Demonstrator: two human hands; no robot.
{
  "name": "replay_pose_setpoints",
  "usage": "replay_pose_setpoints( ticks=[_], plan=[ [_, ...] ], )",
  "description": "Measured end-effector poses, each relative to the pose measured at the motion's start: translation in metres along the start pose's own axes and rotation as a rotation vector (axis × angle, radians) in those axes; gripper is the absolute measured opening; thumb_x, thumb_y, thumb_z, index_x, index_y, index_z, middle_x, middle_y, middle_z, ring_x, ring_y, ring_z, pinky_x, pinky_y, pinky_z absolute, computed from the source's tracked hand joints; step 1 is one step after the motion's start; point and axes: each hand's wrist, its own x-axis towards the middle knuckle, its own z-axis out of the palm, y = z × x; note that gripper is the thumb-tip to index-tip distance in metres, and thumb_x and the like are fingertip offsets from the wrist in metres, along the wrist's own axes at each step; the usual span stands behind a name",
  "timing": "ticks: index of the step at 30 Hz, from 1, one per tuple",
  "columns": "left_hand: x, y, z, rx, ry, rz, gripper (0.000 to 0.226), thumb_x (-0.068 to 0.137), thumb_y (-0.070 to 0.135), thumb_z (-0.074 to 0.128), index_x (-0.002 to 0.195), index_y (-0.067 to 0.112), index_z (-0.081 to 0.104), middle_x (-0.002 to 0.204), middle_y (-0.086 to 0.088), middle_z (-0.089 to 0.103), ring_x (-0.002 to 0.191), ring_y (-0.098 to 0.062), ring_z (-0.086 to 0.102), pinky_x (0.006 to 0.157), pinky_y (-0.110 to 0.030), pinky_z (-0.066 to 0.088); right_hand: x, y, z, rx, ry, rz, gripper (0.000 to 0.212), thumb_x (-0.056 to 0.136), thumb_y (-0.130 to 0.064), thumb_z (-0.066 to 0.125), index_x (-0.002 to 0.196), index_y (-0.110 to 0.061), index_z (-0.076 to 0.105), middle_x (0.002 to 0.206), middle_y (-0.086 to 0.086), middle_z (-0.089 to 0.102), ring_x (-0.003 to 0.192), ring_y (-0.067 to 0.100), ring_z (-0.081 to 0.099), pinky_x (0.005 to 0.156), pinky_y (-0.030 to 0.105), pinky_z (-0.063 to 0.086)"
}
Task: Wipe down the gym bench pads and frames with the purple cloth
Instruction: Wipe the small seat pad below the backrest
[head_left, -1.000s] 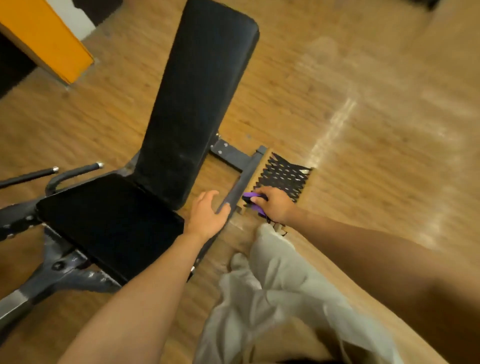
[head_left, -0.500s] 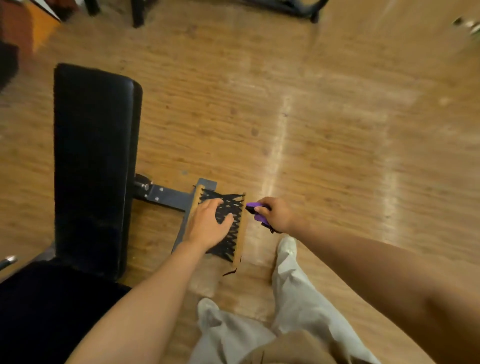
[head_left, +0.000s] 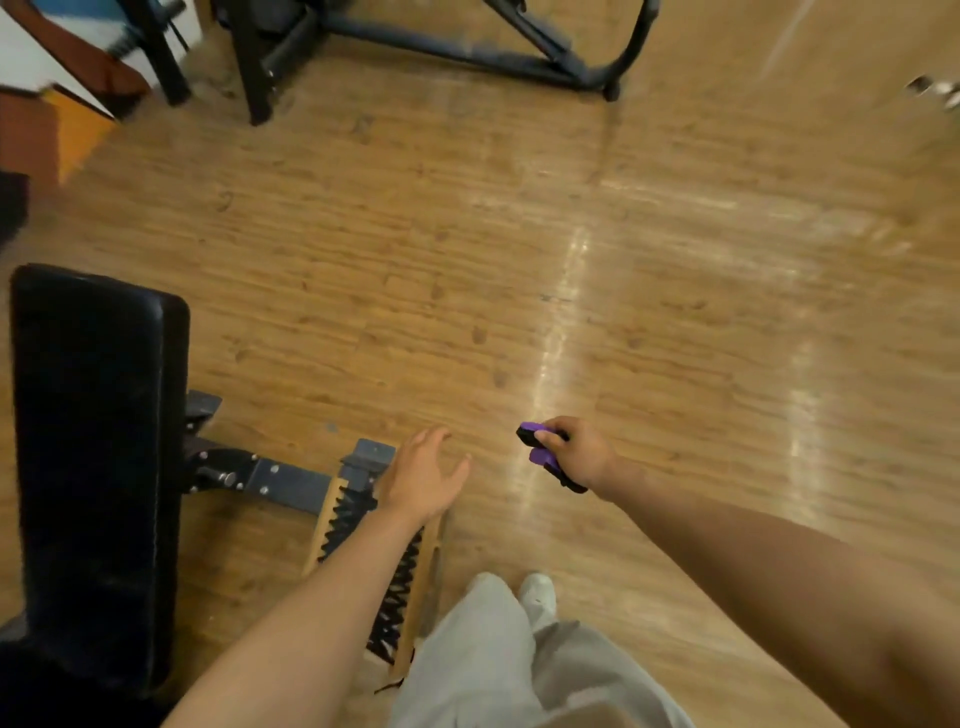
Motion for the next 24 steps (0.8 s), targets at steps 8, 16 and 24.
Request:
replay_pose_setpoints(
  ticks=[8, 16, 24],
  plan=[
    [0.148, 0.041, -0.031, -0.105, 0.091, -0.078, 0.05, 0.092, 0.046, 0.055, 0.135, 0.022, 0.048, 0.138, 0.004, 0.048, 0.126, -0.017, 0.045, 0.101, -0.032, 0.039, 0.128, -0.046, -0.081, 0.0, 0.009, 0.015, 0.013, 0.099, -0.021, 0.047, 0.096, -0.017, 0.059, 0.064, -0.003, 0.056, 0.053, 0.01, 0.052, 0.047, 0.019, 0.039],
    [0.335, 0.084, -0.111, -0.081, 0.034, -0.059, 0.044, 0.087, 0.04, 0.063, 0.123, 0.016, 0.057, 0.126, -0.004, 0.058, 0.119, -0.023, 0.053, 0.097, -0.032, 0.044, 0.278, -0.123, -0.168, -0.025, 0.05, 0.127, 0.022, 0.101, -0.02, 0.045, 0.106, -0.005, 0.06, 0.063, -0.002, 0.054, 0.049, 0.005, 0.05, 0.04, 0.011, 0.035],
    [0.487, 0.152, -0.204, -0.026, 0.048, -0.032, 0.045, 0.087, 0.04, 0.062, 0.126, 0.017, 0.057, 0.127, -0.004, 0.059, 0.119, -0.022, 0.052, 0.099, -0.03, 0.043, 0.412, -0.206, -0.24, -0.001, -0.018, 0.081, 0.024, 0.1, -0.015, 0.045, 0.11, 0.003, 0.058, 0.073, 0.008, 0.058, 0.054, 0.014, 0.052, 0.039, 0.014, 0.038]
  ],
)
